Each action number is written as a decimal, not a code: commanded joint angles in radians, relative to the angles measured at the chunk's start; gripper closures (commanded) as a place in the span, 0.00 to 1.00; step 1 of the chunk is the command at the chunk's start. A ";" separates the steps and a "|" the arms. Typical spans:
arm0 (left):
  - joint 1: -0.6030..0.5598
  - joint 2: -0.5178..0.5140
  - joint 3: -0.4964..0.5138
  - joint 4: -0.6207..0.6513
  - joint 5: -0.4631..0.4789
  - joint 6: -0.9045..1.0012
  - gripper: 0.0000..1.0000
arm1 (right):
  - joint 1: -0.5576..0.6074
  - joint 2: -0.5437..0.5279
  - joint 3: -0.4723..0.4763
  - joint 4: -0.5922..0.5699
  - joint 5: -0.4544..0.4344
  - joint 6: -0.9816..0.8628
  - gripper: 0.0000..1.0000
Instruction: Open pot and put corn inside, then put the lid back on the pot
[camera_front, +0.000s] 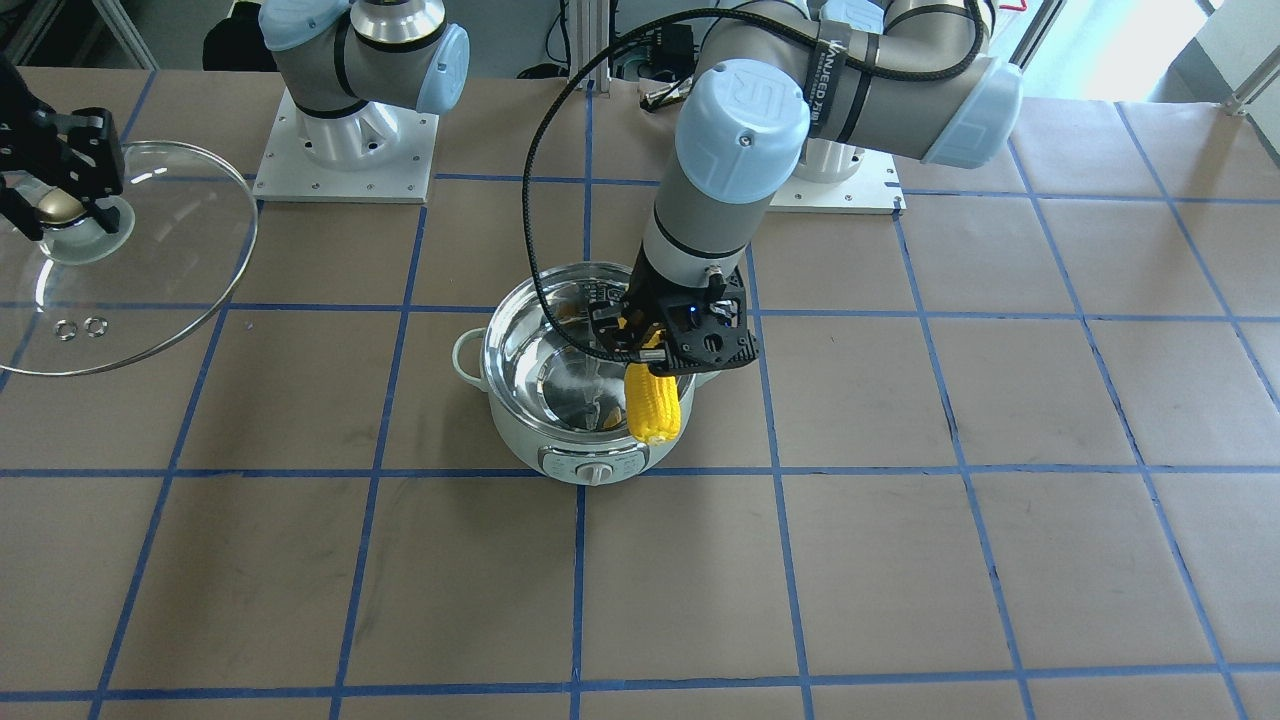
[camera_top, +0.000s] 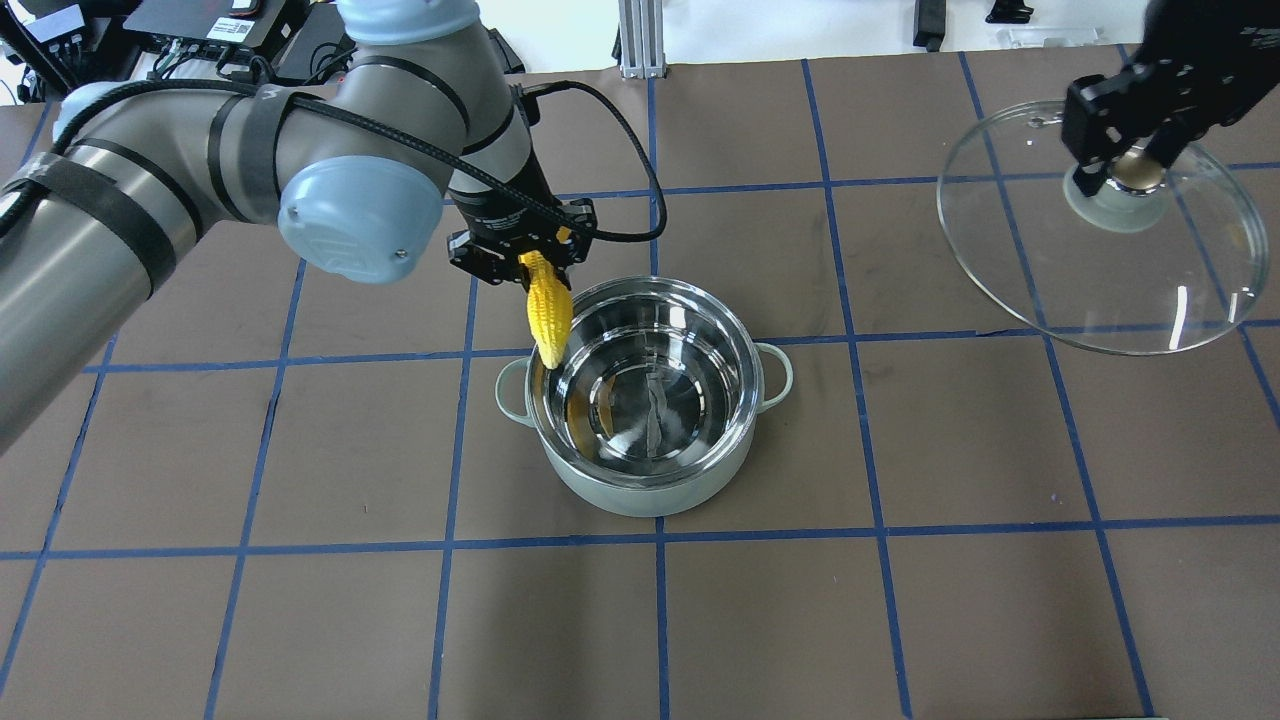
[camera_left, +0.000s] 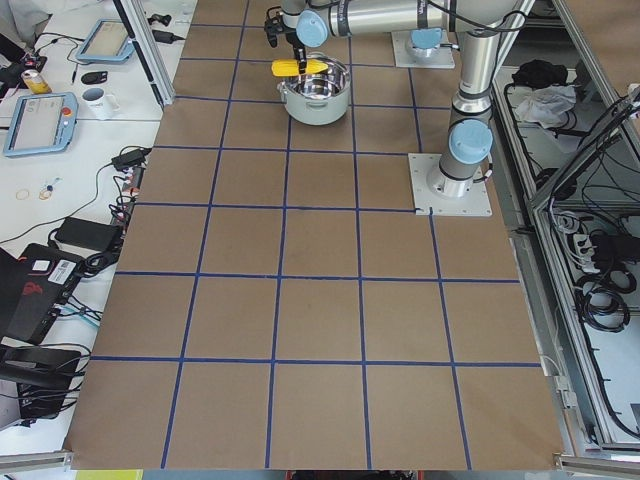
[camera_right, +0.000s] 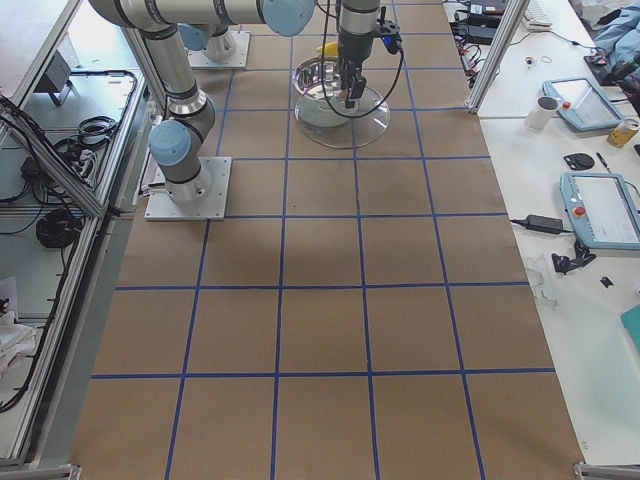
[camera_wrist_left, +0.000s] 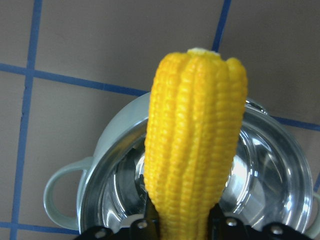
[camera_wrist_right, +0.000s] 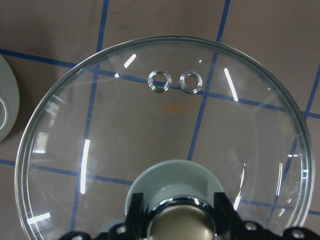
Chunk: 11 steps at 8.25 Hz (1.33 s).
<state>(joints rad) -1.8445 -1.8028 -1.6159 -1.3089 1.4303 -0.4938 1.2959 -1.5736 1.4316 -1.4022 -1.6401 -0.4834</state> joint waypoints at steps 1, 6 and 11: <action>-0.094 -0.021 -0.004 0.000 -0.019 -0.048 1.00 | -0.036 -0.002 0.015 -0.001 0.008 -0.012 1.00; -0.117 -0.050 -0.047 -0.001 -0.021 -0.043 1.00 | -0.017 -0.008 0.016 0.006 0.011 0.092 1.00; -0.117 -0.104 -0.044 0.013 -0.018 -0.048 0.84 | -0.017 -0.005 0.016 0.006 0.011 0.097 1.00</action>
<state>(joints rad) -1.9619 -1.8836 -1.6607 -1.3038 1.4117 -0.5399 1.2792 -1.5794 1.4481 -1.3959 -1.6291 -0.3870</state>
